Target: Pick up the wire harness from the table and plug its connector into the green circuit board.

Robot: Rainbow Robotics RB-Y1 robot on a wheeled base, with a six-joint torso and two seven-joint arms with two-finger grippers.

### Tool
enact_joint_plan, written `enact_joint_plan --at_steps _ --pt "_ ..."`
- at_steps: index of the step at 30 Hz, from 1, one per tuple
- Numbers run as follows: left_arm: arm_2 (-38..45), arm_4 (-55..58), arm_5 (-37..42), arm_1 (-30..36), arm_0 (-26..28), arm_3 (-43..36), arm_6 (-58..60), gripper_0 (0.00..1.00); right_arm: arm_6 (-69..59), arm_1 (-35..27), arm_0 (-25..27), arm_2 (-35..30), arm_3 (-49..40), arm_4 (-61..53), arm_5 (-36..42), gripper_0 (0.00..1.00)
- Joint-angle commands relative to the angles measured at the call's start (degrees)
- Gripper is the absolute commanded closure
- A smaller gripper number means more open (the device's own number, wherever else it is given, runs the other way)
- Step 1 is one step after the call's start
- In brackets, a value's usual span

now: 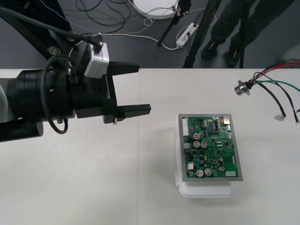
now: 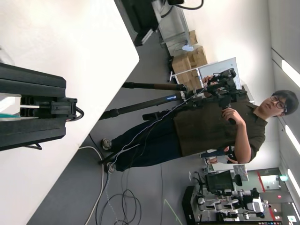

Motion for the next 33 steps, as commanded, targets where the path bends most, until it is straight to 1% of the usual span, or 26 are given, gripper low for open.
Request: enact_joint_plan --at_steps 1,6,8,14,17,21,24,33 --pt "-0.7 6.51 6.45 6.14 1.28 -2.05 4.46 0.0 -1.46 -1.25 1.03 -3.52 4.6 0.21 -5.71 1.0" --pt "-4.13 11.87 9.52 10.28 1.28 -2.05 4.2 0.0 -1.11 -1.25 0.94 -4.23 8.38 0.21 -10.46 1.0" --pt "-6.68 14.25 12.07 11.77 1.28 -2.13 3.4 0.0 -0.93 -1.25 0.67 -4.14 9.88 0.21 -12.65 1.0" --pt "-12.3 18.55 18.75 14.23 0.49 -2.13 -3.8 0.0 -0.93 -1.25 -0.91 -4.14 12.25 1.87 -18.54 1.0" --pt "-13.79 19.96 20.51 14.41 0.23 -2.13 -6.97 0.0 -1.29 -1.25 -2.05 -4.14 13.13 2.23 -21.79 1.0" --pt "-14.94 20.84 21.12 14.49 -0.39 -2.13 -10.48 0.0 -1.73 -1.25 -3.28 -3.7 13.22 2.23 -25.05 1.0" --pt "-15.2 21.01 21.12 14.49 -1.27 -2.13 -13.38 0.0 -2.08 -1.25 -5.48 -2.73 12.69 2.58 -28.03 1.0" --pt "-17.05 24.35 21.12 14.41 -3.11 -2.13 -17.95 0.0 -2.96 -1.25 -7.15 -2.12 6.62 3.02 -28.65 1.0"
